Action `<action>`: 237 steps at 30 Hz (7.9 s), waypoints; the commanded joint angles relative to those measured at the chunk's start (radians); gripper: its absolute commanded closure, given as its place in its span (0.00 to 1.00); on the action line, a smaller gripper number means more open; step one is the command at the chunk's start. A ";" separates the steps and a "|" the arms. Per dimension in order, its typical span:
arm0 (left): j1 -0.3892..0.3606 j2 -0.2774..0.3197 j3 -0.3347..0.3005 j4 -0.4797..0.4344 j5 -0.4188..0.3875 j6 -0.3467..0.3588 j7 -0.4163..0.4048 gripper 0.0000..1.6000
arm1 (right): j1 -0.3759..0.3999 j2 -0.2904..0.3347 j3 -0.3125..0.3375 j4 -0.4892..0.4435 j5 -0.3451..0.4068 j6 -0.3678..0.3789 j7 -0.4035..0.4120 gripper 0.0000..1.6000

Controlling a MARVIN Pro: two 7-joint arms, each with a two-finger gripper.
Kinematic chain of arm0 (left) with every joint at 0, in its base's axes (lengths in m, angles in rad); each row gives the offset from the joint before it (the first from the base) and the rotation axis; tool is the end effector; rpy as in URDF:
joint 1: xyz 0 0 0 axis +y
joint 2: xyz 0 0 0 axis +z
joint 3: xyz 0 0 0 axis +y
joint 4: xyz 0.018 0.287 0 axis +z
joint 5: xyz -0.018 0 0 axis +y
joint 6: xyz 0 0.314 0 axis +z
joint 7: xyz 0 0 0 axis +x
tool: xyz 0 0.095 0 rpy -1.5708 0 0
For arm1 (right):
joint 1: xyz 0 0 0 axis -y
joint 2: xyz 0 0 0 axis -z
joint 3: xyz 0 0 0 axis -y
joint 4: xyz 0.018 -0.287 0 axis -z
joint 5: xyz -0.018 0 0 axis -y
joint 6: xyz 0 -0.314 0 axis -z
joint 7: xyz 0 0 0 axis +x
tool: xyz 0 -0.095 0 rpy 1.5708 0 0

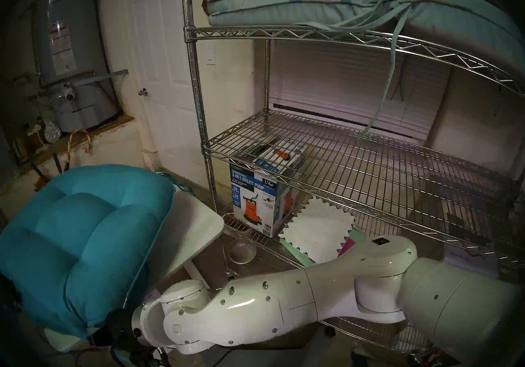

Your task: Take cushion off the shelf

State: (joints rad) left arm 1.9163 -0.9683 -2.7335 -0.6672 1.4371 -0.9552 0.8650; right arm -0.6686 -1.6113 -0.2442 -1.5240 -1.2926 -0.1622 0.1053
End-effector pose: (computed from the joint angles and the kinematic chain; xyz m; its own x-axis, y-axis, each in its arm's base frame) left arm 0.0402 0.4970 -0.3274 0.3985 -0.9139 0.0772 0.2677 0.0354 -0.9629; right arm 0.1714 0.4199 -0.2875 -0.7548 -0.3846 -0.5313 -0.6231 0.1674 0.7640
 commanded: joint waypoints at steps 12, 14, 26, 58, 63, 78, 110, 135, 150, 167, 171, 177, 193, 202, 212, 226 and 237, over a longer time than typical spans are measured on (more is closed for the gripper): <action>0.001 0.018 0.021 0.005 -0.005 -0.005 0.014 1.00 | 0.041 -0.106 -0.064 0.023 0.095 0.079 0.033 0.00; 0.001 0.020 0.024 0.006 -0.006 -0.005 0.015 1.00 | 0.046 -0.112 -0.073 0.028 0.106 0.089 0.040 0.00; -0.002 0.029 0.044 0.015 -0.013 -0.005 0.015 1.00 | 0.076 -0.123 -0.120 0.030 0.168 0.170 0.075 0.00; -0.020 0.050 0.096 0.034 -0.011 -0.005 0.028 1.00 | 0.228 0.074 -0.194 -0.253 0.237 0.476 0.214 0.00; -0.024 0.051 0.103 0.035 -0.010 -0.005 0.029 1.00 | 0.246 0.109 -0.201 -0.287 0.240 0.496 0.234 0.00; -0.035 0.052 0.120 0.040 -0.010 -0.005 0.029 1.00 | 0.279 0.175 -0.217 -0.340 0.252 0.502 0.261 0.00; -0.052 0.065 0.137 0.060 -0.009 -0.005 0.031 1.00 | 0.377 0.409 -0.299 -0.533 0.204 0.561 0.292 0.00; -0.076 0.083 0.185 0.069 0.005 -0.005 0.054 1.00 | 0.548 0.715 -0.454 -0.849 0.043 0.798 0.390 0.00; -0.076 0.094 0.237 0.070 0.010 -0.005 0.097 1.00 | 0.592 0.807 -0.433 -0.919 -0.048 0.921 0.462 0.00; -0.062 0.109 0.254 0.067 -0.009 -0.005 0.115 1.00 | 0.595 0.833 -0.438 -0.919 -0.083 0.928 0.459 0.00; -0.048 0.109 0.246 0.047 -0.023 -0.005 0.111 1.00 | 0.594 0.836 -0.438 -0.919 -0.085 0.926 0.455 0.00; -0.012 0.115 0.219 0.011 -0.047 -0.005 0.124 1.00 | 0.591 0.836 -0.437 -0.919 -0.088 0.927 0.456 0.00; 0.053 0.101 0.153 -0.087 -0.094 -0.005 0.090 0.00 | 0.591 0.843 -0.438 -0.919 -0.088 0.922 0.446 0.00; 0.074 0.091 0.114 -0.143 -0.116 -0.005 0.066 0.00 | 0.590 0.844 -0.438 -0.919 -0.088 0.922 0.445 0.00; 0.039 0.092 0.067 -0.118 -0.159 -0.005 -0.014 0.00 | 0.592 0.847 -0.438 -0.919 -0.087 0.919 0.440 0.00; 0.012 0.153 0.014 -0.024 -0.173 0.014 -0.073 0.00 | 0.590 0.844 -0.438 -0.919 -0.089 0.922 0.445 0.00; 0.052 0.165 -0.043 -0.100 -0.175 -0.001 -0.084 0.00 | 0.590 0.844 -0.438 -0.919 -0.089 0.922 0.443 0.00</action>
State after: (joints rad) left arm 1.9346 -0.8451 -2.7335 -0.7005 1.2751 -0.9392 0.7686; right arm -0.0838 -0.7645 -0.6903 -2.4348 -1.3796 0.7584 0.5544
